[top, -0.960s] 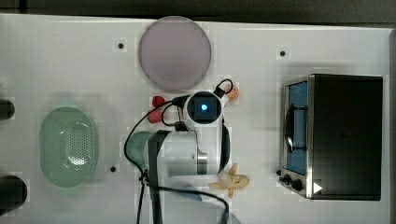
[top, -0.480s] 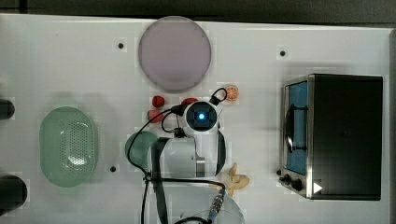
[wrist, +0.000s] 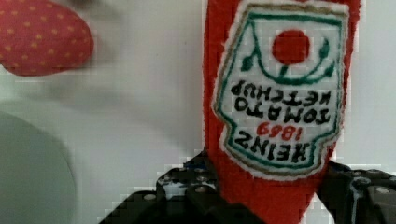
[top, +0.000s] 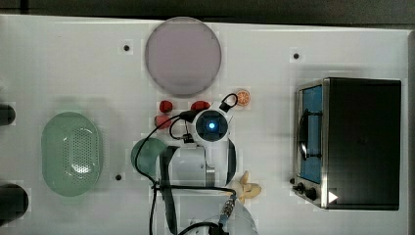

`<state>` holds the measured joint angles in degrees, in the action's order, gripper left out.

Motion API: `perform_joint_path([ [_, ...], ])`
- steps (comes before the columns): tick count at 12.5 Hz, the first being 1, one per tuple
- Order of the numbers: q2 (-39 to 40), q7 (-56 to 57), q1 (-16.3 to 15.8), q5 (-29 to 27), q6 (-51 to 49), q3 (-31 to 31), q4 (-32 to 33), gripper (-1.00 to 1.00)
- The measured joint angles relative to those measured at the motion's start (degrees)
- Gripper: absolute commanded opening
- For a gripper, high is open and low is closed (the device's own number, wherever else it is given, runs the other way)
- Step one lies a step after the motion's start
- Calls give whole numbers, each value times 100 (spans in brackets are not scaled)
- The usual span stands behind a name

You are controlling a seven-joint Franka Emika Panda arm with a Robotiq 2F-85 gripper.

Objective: Pick Ketchup from the table and place it in strainer.

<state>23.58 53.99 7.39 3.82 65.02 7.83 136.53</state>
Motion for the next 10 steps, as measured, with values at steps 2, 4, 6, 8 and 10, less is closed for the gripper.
perform_joint_path([
  [2,-83,0,-52,0,28,-39,45,18],
  [4,-358,0,-52,7,-252,-47,34,18],
  [6,-890,0,-50,6,-898,-67,45,18],
  [8,-1607,0,-40,0,-1555,-105,0,18],
  [10,-2258,0,4,3,-2451,-92,-291,18],
])
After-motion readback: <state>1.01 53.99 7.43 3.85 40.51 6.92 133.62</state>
